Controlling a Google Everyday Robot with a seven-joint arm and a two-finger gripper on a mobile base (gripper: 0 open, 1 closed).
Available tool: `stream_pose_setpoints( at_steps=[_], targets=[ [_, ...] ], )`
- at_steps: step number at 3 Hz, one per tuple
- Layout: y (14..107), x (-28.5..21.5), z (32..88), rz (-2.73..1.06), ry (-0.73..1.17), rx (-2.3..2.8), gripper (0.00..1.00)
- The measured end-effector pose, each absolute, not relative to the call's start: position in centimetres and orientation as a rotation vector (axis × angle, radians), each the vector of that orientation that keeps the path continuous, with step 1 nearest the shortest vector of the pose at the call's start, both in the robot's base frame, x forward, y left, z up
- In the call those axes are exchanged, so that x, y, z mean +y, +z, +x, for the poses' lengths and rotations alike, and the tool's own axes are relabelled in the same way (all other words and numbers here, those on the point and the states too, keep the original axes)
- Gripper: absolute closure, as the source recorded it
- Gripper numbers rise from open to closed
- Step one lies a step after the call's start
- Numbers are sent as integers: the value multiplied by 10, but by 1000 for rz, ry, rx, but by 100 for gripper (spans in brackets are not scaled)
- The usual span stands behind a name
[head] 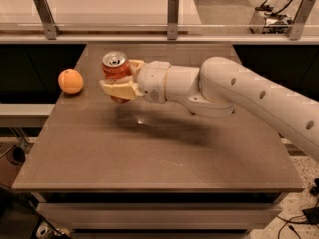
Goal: Move coke can near orange
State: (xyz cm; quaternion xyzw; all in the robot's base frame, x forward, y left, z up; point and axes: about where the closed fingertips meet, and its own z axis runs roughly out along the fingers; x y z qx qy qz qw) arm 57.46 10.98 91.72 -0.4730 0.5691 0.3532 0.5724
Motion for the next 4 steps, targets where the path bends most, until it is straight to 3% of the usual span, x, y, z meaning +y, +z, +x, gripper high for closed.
stream_pose_setpoints(
  at_steps=[4],
  targets=[
    [890,122,610,-1164,747,1505,100]
  ],
)
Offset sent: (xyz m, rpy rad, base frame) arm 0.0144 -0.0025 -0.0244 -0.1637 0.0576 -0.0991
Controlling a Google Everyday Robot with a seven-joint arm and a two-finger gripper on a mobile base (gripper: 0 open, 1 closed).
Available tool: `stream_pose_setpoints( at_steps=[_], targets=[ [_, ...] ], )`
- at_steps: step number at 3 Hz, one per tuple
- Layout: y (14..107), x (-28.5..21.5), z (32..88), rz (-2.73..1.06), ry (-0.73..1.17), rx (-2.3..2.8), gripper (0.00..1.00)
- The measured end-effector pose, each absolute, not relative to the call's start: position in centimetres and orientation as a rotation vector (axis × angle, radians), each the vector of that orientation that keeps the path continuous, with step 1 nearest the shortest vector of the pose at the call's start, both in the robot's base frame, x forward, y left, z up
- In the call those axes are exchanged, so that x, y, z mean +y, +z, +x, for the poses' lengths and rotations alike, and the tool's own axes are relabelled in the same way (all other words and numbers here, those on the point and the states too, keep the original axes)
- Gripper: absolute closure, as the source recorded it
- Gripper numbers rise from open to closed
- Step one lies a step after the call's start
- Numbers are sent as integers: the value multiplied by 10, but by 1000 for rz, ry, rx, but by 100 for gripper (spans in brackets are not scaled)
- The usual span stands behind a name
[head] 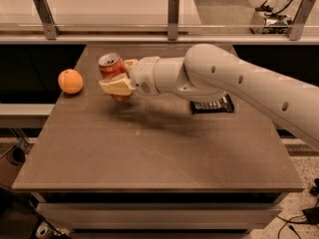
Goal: Move coke can near orange
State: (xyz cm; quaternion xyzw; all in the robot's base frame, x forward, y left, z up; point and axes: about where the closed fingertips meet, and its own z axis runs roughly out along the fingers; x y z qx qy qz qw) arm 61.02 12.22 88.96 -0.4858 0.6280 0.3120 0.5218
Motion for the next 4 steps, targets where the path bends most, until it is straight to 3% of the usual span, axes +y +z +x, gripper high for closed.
stream_pose_setpoints(
  at_steps=[4],
  targets=[
    [866,177,652,-1185,896,1457,100]
  ],
)
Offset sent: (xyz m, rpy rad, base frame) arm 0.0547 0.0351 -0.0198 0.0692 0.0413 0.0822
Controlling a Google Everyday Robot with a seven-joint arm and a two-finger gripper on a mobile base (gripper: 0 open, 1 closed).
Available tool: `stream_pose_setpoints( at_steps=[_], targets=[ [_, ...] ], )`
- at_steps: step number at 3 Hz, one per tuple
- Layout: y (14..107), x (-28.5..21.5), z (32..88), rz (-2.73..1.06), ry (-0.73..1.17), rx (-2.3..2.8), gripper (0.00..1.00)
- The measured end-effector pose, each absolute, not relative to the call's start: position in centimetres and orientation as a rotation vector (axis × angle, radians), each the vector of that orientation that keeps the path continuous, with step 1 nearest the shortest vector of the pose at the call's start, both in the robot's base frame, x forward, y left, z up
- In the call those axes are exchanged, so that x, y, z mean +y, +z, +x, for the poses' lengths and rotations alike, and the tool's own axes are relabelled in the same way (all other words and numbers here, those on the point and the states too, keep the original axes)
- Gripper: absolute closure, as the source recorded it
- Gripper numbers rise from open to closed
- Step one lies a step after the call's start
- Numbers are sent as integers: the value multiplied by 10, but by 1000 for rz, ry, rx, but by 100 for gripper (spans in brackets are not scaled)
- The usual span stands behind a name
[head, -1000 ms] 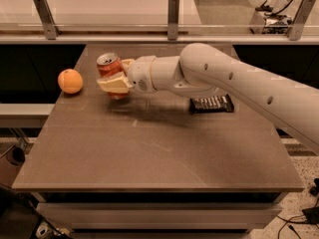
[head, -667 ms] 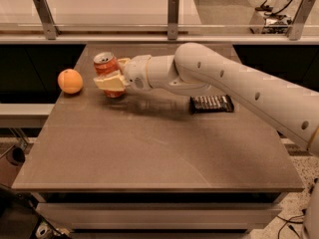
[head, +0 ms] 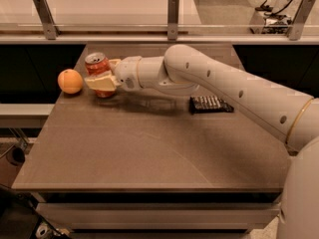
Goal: Move coke can near orange
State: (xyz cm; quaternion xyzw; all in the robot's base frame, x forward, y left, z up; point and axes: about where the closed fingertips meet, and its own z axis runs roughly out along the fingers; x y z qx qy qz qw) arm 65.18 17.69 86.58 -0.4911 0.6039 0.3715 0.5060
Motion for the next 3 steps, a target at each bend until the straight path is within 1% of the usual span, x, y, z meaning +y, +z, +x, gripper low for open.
stream_pose_setpoints(
  at_steps=[1,3],
  targets=[
    [866,179,651,-1187,898,1456,83],
    [866,183,649,-1193,905,1452,36]
  ],
)
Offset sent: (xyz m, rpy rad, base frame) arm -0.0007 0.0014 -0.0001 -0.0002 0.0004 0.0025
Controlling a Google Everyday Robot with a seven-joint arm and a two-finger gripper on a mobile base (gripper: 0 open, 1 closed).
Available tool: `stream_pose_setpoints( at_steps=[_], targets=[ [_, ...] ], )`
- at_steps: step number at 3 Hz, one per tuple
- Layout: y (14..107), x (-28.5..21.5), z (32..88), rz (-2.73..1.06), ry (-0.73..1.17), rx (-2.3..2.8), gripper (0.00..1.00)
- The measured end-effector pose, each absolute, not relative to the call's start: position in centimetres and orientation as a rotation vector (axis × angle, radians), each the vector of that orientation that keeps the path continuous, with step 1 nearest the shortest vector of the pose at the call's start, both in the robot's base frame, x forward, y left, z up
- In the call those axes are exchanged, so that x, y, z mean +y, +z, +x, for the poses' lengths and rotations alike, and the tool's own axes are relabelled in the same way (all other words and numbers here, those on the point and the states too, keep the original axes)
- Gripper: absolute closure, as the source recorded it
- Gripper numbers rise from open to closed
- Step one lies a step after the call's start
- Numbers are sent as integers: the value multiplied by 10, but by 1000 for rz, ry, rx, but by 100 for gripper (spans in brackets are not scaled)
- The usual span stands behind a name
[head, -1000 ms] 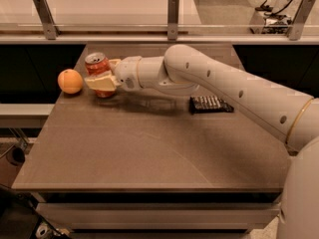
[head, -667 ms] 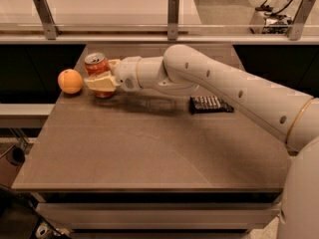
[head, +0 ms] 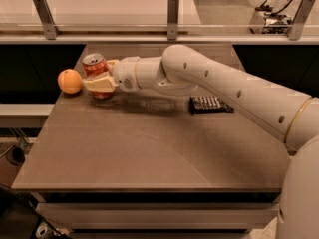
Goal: Move coke can near orange
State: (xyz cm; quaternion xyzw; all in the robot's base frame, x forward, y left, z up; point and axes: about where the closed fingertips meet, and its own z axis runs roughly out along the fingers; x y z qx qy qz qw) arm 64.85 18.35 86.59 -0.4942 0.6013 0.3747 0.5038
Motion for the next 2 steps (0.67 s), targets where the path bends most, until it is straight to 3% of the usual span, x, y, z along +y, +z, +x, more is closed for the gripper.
stream_pose_setpoints(
  at_steps=[1,2],
  targets=[
    [866,186,647,-1196,908,1450,12],
    [866,188,646,-1199,911,1448,0]
  ],
)
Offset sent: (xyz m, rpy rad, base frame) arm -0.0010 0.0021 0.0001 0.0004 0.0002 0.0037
